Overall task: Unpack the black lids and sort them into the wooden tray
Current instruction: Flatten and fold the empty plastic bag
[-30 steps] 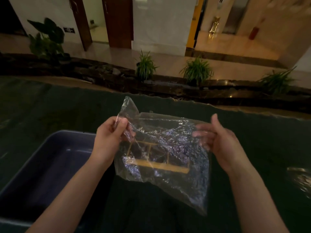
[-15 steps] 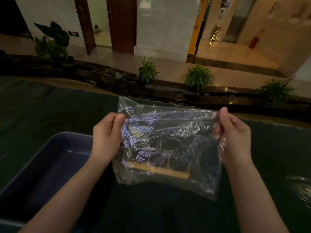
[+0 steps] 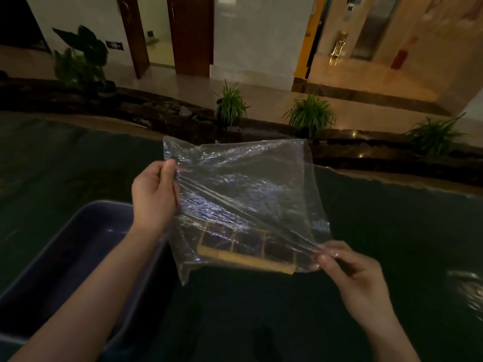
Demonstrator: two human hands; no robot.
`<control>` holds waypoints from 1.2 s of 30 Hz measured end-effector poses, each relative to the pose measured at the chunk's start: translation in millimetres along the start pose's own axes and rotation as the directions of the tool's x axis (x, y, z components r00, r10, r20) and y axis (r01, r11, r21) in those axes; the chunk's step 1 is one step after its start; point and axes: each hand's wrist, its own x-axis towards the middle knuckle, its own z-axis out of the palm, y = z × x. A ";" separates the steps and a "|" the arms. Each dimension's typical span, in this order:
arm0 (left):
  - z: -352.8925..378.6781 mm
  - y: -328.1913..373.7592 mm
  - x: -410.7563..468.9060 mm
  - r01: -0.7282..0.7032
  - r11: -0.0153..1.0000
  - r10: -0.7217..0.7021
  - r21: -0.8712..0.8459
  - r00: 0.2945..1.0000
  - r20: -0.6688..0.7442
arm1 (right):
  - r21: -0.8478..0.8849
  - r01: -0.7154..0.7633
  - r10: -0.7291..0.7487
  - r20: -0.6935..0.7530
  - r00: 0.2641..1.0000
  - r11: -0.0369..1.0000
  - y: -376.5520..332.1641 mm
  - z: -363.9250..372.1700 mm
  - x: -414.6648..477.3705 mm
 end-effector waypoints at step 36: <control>-15.4 -48.4 -37.6 0.357 0.930 -0.257 -0.093 0.807 0.532 | -0.121 -0.048 0.047 -0.016 0.999 0.991 21.0 10.6 72.2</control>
